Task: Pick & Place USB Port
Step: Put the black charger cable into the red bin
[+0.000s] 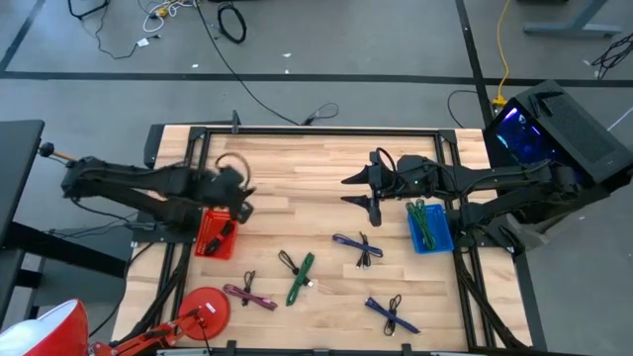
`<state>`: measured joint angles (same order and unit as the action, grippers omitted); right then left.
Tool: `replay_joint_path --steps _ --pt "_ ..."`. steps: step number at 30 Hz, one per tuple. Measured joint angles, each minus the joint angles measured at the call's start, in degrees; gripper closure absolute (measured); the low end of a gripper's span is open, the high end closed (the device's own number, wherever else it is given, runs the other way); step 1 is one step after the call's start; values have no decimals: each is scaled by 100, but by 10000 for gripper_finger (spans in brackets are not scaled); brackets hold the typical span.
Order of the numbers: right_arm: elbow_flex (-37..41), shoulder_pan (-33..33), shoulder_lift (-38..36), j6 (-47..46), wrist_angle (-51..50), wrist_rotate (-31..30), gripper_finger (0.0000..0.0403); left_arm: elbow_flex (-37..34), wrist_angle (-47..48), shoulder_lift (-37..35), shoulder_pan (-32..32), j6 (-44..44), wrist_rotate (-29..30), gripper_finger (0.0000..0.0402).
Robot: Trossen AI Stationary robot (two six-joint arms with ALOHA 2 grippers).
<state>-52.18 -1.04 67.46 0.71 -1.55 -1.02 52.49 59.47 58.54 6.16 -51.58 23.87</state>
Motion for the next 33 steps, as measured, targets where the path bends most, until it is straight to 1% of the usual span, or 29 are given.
replay_joint_path --steps 4,6,8,13,18,23,25,30,33 --pt "2 0 0 15 -42 0 195 0 941 -52 863 -1694 136 389" --pt "2 0 0 15 -52 0 195 -41 1190 -31 1293 -2402 148 389" --pt "2 0 0 15 -100 0 195 -161 1253 -5 1733 -3070 167 389" --pt "2 0 -2 22 -184 -1 195 -472 1217 -4 2704 -4608 438 389" --pt "2 0 0 81 -289 -2 195 -787 1190 -1 3370 -5811 300 389" --pt "2 0 -2 83 -323 -2 195 -1209 916 31 3836 -6740 -40 389" --pt "2 0 0 85 -325 -2 195 -1339 665 101 3949 -6950 -96 389" --pt "2 0 -1 129 -293 -2 195 -1456 428 391 4018 -7178 -299 389" --pt "2 0 -2 131 -288 -2 195 -1456 384 548 4017 -7150 -395 383"
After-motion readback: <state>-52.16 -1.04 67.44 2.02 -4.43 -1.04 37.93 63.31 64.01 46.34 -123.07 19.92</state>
